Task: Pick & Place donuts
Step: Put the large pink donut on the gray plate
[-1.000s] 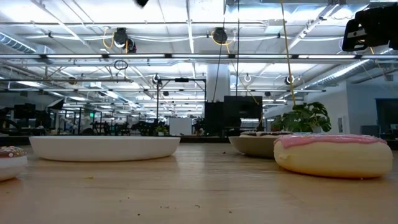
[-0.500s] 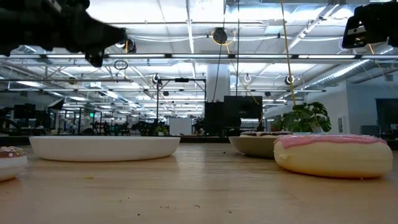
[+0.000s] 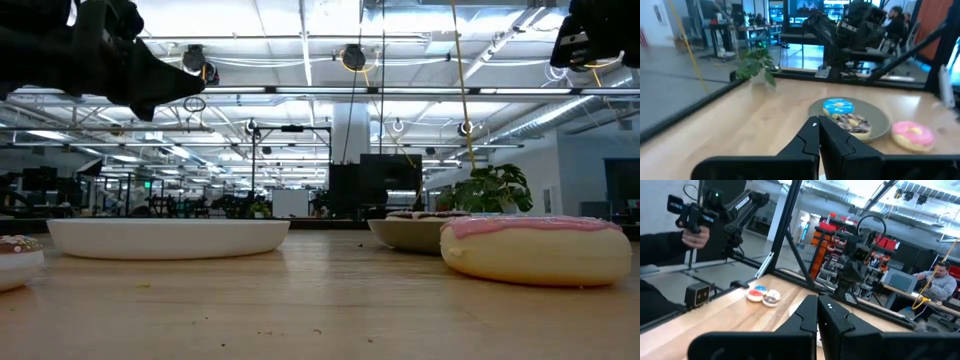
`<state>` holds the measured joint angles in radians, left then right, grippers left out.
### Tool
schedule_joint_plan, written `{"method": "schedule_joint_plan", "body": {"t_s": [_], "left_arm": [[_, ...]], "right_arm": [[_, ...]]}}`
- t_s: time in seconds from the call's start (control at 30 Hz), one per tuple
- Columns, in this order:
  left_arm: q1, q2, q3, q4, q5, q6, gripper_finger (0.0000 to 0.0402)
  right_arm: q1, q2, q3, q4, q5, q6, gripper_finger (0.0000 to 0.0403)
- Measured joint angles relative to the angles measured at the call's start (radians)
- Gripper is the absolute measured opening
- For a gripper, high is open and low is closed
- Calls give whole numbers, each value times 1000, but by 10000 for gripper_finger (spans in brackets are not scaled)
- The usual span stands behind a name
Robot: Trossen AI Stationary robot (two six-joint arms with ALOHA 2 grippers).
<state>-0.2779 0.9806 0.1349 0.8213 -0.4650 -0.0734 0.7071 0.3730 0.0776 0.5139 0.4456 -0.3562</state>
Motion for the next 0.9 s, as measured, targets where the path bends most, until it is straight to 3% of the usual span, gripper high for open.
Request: {"method": "schedule_joint_plan", "body": {"t_s": [0.17, 0.33, 0.57, 0.9], "left_arm": [[0, 0, 0, 8, 12, -45, 13], [-5, 0, 0, 7, 15, -33, 37], [-3, 0, 0, 10, -3, -12, 34], [-3, 1, 0, 64, -7, -10, 7]], "right_arm": [[0, 24, 3, 55, 1, -1, 0], [0, 144, 123, -1, 3, 5, 0], [-1, 490, 528, -375, 131, 192, 0], [-43, 1025, 1154, -872, 120, 547, 0]]}}
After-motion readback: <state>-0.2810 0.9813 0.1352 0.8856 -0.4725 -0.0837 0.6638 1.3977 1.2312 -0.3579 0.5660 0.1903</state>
